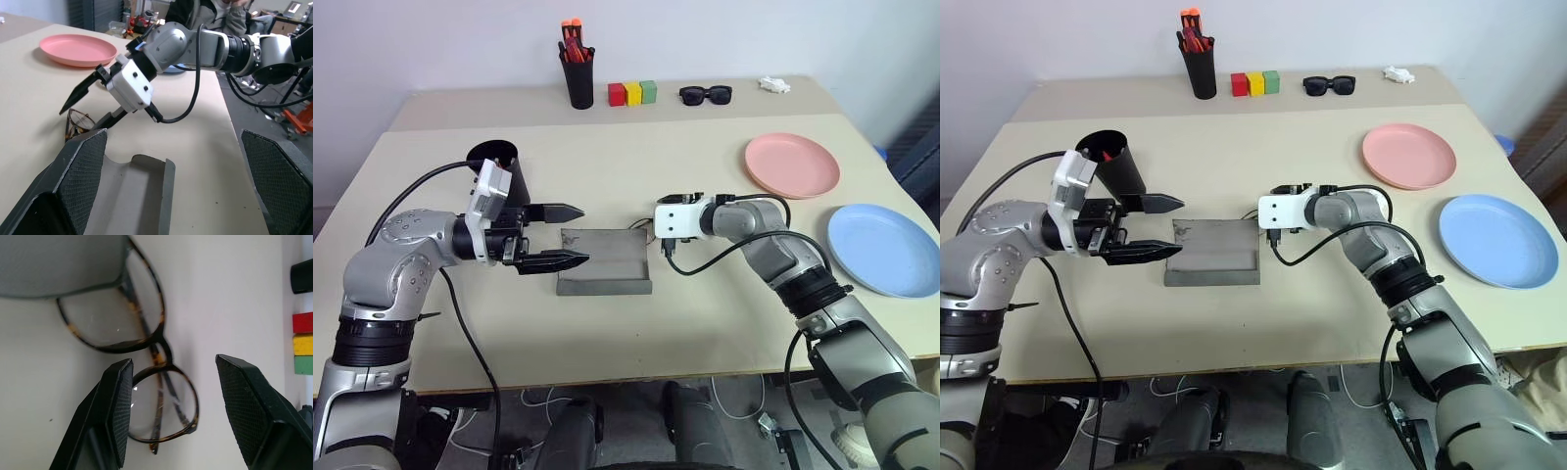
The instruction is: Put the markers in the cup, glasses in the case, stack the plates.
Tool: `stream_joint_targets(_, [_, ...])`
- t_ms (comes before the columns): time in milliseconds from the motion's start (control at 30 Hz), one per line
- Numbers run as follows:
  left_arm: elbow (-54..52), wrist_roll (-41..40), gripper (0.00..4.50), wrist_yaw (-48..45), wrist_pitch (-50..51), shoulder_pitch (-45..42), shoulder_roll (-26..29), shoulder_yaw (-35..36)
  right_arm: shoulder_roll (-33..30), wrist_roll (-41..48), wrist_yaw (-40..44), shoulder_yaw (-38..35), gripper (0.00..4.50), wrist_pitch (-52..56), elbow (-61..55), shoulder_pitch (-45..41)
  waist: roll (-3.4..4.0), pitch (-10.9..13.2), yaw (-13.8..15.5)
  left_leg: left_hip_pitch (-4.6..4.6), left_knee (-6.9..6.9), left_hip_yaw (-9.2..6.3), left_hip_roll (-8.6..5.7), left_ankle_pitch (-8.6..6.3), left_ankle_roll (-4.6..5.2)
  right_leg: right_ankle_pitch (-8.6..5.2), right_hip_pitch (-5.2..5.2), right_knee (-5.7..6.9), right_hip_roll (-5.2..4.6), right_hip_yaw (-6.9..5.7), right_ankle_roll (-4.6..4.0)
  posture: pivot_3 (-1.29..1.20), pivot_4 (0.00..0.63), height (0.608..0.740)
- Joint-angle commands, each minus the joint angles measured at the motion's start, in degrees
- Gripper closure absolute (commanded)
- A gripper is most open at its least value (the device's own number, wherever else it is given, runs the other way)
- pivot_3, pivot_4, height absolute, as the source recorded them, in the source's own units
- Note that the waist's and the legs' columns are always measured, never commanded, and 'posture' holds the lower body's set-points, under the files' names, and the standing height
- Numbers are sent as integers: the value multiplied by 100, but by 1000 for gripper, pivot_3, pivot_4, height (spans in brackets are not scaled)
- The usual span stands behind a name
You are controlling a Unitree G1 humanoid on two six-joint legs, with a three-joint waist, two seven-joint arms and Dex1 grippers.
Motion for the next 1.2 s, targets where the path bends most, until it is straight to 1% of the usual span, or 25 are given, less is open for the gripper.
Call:
stream_joint_targets(33, [-192, -136, 0, 9, -38, -2, 21, 88, 29, -170, -115, 46, 1771, -304, 31, -243, 0, 0, -1, 0, 0, 0, 0, 0, 0, 0, 0, 0, 0, 0, 0, 0, 150, 740])
stream_joint_targets(267, [-178, -118, 0, -12, -81, 18, 11, 78, 128, -370, -102, 144, 1771, -516, 286, -426, 0, 0, -3, 0, -2, 0, 0, 1, -2, 0, -2, 1, 0, 0, -1, 0, 150, 740])
stream_joint_targets(367, [-155, -119, 0, -21, -83, 18, 9, 83, 134, -522, -205, 232, 2609, -672, 350, -474, 0, 0, -2, 0, -2, 0, 0, 2, -3, 0, -2, 0, 0, 0, -1, 0, 150, 740])
stream_joint_targets(467, [-180, -126, 0, -22, -77, 40, 22, 96, 148, -565, -195, 236, 4122, -746, 371, -465, 0, 0, -2, -2, -2, 0, 0, 3, -5, 0, -2, 0, 0, 1, -1, 0, 150, 740])
stream_joint_targets(500, [-186, -127, 0, -22, -77, 44, 25, 98, 156, -567, -190, 225, 4478, -753, 374, -459, 0, 0, -3, -1, -2, 1, 0, 3, -5, 0, -2, 1, 0, 1, -1, 0, 150, 740])
stream_joint_targets(800, [-195, -163, 0, -4, -53, 79, 48, 132, 89, -652, -366, 56, 4478, -660, 383, -532, 1, 0, -3, -1, -3, 0, 0, 3, -6, 0, -4, 2, 0, 1, -1, 0, 150, 740])
stream_joint_targets(1000, [-50, -320, 0, 9, 33, 105, 240, 445, 90, -39, -185, -644, 4478, 70, 4, -674, 1, 1, -1, -3, -3, 0, 0, 3, -6, 0, -4, 2, 0, 1, -1, 0, 150, 740])
stream_joint_targets(1067, [135, -305, 0, -39, -11, 134, 412, 640, 227, 532, 217, -1066, 4478, 827, -416, -698, 1, 1, -5, -4, -3, -1, 0, 3, -6, 0, -6, 2, 0, 1, -1, 0, 150, 740])
stream_joint_targets(1167, [341, -264, 0, -99, -96, 222, 625, 847, 461, 1220, 478, -1530, 4478, 1685, -1135, -681, 3, 2, -24, -4, -8, -1, 2, 3, -5, -2, -13, 5, 1, 1, -4, 0, 150, 740])
stream_joint_targets(1200, [401, -234, 0, -122, -140, 258, 691, 896, 595, 1529, 599, -1704, 4478, 2233, -1430, -687, 3, 2, -22, -3, -10, -1, 3, 3, -5, -4, -16, 9, 2, 1, -7, 0, 150, 740])
